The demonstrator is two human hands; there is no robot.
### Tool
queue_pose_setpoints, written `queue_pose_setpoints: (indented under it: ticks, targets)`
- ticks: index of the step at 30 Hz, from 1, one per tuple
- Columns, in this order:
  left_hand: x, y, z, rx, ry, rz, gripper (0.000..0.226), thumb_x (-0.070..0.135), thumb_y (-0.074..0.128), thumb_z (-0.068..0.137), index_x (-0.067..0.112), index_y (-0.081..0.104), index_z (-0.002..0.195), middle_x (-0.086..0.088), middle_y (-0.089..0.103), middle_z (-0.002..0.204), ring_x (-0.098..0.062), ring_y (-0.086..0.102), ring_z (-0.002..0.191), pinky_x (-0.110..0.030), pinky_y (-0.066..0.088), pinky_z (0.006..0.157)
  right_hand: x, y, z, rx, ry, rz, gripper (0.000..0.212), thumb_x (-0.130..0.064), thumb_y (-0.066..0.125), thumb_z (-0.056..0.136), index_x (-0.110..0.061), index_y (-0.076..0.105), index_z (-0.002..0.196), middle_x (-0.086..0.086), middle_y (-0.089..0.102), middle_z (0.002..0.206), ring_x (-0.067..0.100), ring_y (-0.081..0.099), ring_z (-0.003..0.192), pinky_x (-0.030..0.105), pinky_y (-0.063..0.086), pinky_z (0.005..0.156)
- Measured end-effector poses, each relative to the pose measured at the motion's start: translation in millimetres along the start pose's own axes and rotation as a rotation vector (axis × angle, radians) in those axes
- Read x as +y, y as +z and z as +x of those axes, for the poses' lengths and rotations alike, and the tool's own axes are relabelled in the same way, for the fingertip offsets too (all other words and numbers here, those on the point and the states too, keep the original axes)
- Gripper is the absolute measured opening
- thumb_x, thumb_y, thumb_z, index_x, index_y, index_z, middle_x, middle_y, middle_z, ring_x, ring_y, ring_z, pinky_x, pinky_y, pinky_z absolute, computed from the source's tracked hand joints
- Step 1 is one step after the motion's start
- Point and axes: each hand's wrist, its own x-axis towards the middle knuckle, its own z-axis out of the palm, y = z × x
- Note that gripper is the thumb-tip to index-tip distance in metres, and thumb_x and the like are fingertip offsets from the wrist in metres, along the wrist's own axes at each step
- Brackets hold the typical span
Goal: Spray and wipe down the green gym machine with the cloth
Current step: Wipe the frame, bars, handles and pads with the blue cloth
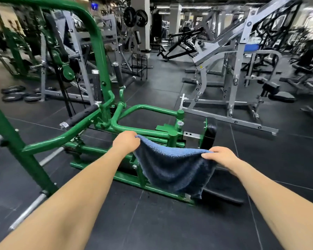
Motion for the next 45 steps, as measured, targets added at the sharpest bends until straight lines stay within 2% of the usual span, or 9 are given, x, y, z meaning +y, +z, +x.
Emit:
queue_pose_setpoints:
  ticks: [4,7,13,20,24,29,35,39,45]
  targets:
    - [38.6,-45.0,7.0,0.037,-0.120,-1.176,0.018,0.023,0.063,0.089,0.011,0.061,0.076,-0.012,0.063,0.084,-0.025,0.063,0.073,-0.035,0.055,0.070,-49.8,-32.2,-0.1,-0.041,0.007,0.756,0.019,-0.018,0.067,0.086,-0.007,0.065,0.101,0.009,0.070,0.087,0.018,0.067,0.070,0.027,0.055,0.069]
    - [47.5,-80.0,11.1,-0.250,0.071,-1.523,0.059,0.064,0.062,0.078,0.016,0.068,0.111,-0.008,0.070,0.112,-0.025,0.068,0.099,-0.039,0.053,0.087,-86.7,-67.3,-5.7,-0.052,-0.170,1.063,0.048,-0.054,0.057,0.084,-0.014,0.067,0.110,0.008,0.071,0.108,0.022,0.070,0.095,0.039,0.057,0.085]
    - [13.9,1.1,-23.5,-0.798,-0.228,-1.147,0.039,0.030,0.075,0.077,0.007,0.071,0.108,-0.017,0.070,0.110,-0.031,0.066,0.103,-0.046,0.047,0.098,-21.0,5.3,-21.0,-0.352,0.231,0.625,0.064,-0.036,0.089,0.060,-0.009,0.068,0.115,0.015,0.070,0.110,0.033,0.066,0.103,0.050,0.051,0.093]
    - [-11.8,37.8,-10.5,-0.636,-0.485,-0.879,0.049,0.018,0.071,0.053,0.008,0.064,0.100,-0.016,0.067,0.093,-0.031,0.062,0.080,-0.038,0.050,0.077,-27.9,0.1,-13.4,-0.106,0.283,0.633,0.019,-0.010,0.067,0.088,-0.003,0.065,0.105,0.019,0.072,0.088,0.031,0.068,0.078,0.044,0.056,0.076]
    - [-4.9,30.8,-27.0,-0.412,-0.490,-0.613,0.018,0.006,0.050,0.086,0.003,0.056,0.070,-0.015,0.063,0.066,-0.026,0.060,0.060,-0.028,0.049,0.054,-33.3,3.8,-8.5,0.009,0.312,0.469,0.012,-0.007,0.072,0.084,0.000,0.066,0.091,0.016,0.070,0.071,0.029,0.067,0.066,0.040,0.058,0.068]
    - [-33.3,36.7,-6.8,-0.141,-0.412,-0.501,0.010,0.003,0.052,0.088,0.006,0.060,0.092,-0.023,0.065,0.093,-0.033,0.066,0.081,-0.038,0.056,0.060,-27.5,6.8,-4.3,0.276,0.299,0.230,0.047,-0.019,0.079,0.078,0.005,0.061,0.113,0.019,0.062,0.107,0.032,0.061,0.091,0.032,0.048,0.071]
    - [-16.5,10.8,-5.0,-0.290,-0.272,-0.942,0.016,0.021,0.071,0.084,0.012,0.067,0.097,-0.005,0.071,0.090,-0.026,0.063,0.092,-0.035,0.046,0.094,-36.8,-3.6,-4.8,0.108,0.135,0.250,0.015,-0.006,0.077,0.078,-0.009,0.072,0.092,0.010,0.067,0.105,0.031,0.059,0.113,0.031,0.043,0.088]
    - [-20.1,2.4,-1.9,-0.398,0.036,-0.230,0.040,0.020,0.079,0.074,0.012,0.066,0.111,-0.005,0.066,0.107,-0.021,0.061,0.096,-0.028,0.047,0.085,-51.9,3.3,-11.1,-0.031,0.132,-0.285,0.068,-0.009,0.077,0.078,-0.006,0.044,0.137,0.011,0.050,0.134,0.025,0.052,0.114,0.025,0.040,0.088]
    - [-21.0,-2.2,-0.7,-0.076,0.106,0.278,0.050,0.054,0.048,0.092,0.011,0.065,0.111,-0.011,0.056,0.120,-0.030,0.051,0.114,-0.038,0.045,0.090,-62.8,21.4,-9.6,0.150,0.040,-0.696,0.037,-0.057,0.062,0.081,-0.026,0.064,0.100,0.004,0.056,0.116,0.028,0.047,0.116,0.034,0.041,0.090]
